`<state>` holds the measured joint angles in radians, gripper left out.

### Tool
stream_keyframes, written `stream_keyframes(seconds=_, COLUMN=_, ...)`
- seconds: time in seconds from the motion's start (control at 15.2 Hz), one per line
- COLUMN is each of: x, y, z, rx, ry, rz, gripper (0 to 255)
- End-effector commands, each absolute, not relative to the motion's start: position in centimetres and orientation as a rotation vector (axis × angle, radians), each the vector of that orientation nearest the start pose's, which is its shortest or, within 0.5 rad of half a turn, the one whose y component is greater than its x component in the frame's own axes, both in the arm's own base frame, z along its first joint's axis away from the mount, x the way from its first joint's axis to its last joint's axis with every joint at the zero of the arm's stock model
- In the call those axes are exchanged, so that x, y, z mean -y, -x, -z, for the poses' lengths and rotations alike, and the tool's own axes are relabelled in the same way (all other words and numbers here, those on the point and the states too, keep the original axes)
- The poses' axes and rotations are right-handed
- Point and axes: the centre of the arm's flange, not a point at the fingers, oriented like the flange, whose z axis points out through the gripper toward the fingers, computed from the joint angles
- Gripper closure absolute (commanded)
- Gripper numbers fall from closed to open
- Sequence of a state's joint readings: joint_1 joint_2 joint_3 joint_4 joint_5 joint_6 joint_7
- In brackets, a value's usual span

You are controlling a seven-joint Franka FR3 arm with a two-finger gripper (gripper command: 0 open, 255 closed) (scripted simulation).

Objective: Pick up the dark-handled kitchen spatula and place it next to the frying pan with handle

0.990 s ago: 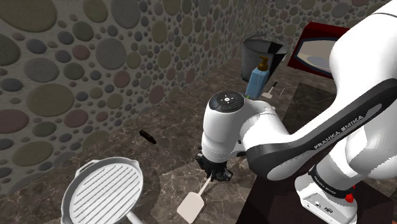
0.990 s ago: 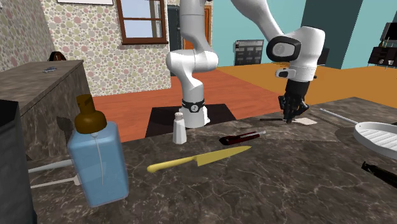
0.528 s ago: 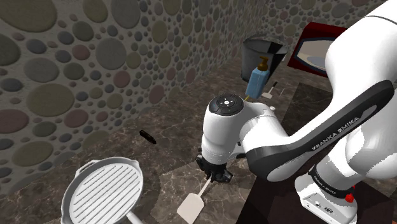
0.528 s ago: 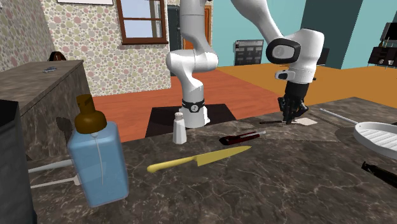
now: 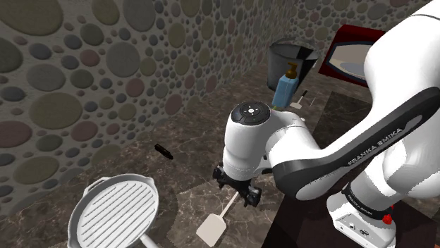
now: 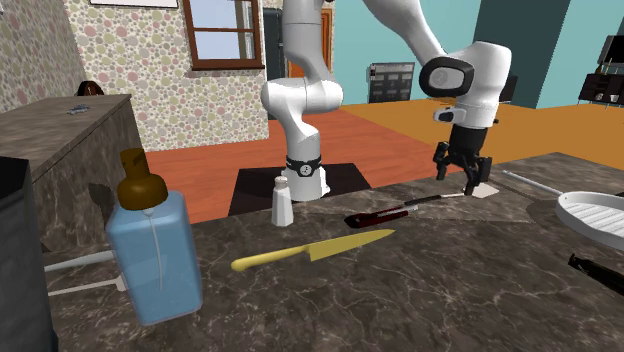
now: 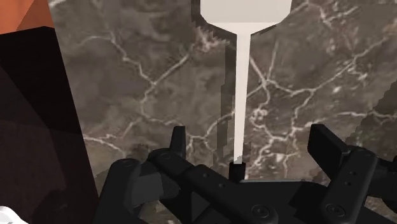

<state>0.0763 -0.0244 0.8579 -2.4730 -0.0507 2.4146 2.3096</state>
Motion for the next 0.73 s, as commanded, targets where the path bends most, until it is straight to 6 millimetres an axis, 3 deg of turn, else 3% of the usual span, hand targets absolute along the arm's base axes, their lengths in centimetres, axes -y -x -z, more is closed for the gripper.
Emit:
stream_keyframes(seconds=0.0, x=-37.5, y=-27.8, z=-31.3, rx=-1.973, ry=2.496, rz=0.083, gripper=0)
stream_keyframes(seconds=0.13, x=-37.7, y=-27.7, z=-33.7, rx=-1.973, ry=2.496, rz=0.083, gripper=0)
stream_keyframes(seconds=0.66, x=-37.7, y=-27.7, z=-33.7, rx=-1.973, ry=2.496, rz=0.083, gripper=0)
